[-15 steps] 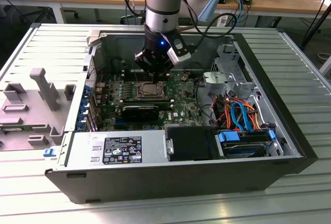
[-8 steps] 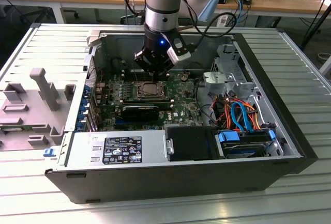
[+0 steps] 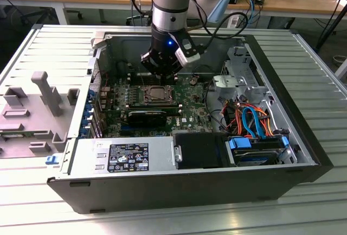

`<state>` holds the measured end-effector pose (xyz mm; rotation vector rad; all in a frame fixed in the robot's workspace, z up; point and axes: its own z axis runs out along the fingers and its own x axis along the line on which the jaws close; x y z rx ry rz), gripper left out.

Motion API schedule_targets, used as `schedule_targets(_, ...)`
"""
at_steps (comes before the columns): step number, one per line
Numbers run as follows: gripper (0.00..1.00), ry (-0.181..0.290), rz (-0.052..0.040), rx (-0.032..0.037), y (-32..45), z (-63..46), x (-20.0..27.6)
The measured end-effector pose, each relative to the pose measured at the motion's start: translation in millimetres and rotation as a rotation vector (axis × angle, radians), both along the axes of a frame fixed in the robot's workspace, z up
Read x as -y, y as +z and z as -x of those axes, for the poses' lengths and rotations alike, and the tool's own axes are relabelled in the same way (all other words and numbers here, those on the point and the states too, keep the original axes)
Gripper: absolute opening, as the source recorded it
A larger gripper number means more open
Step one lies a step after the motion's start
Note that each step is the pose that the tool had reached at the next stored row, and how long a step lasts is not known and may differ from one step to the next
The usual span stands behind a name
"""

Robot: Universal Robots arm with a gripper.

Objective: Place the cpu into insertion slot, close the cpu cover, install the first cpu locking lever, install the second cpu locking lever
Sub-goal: 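Install the first cpu locking lever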

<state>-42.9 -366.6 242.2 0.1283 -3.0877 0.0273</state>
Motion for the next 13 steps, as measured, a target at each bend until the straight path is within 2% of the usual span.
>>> schedule_targets(13,0.11,0.000,0.0000,0.0000,1.9,0.0,0.0)
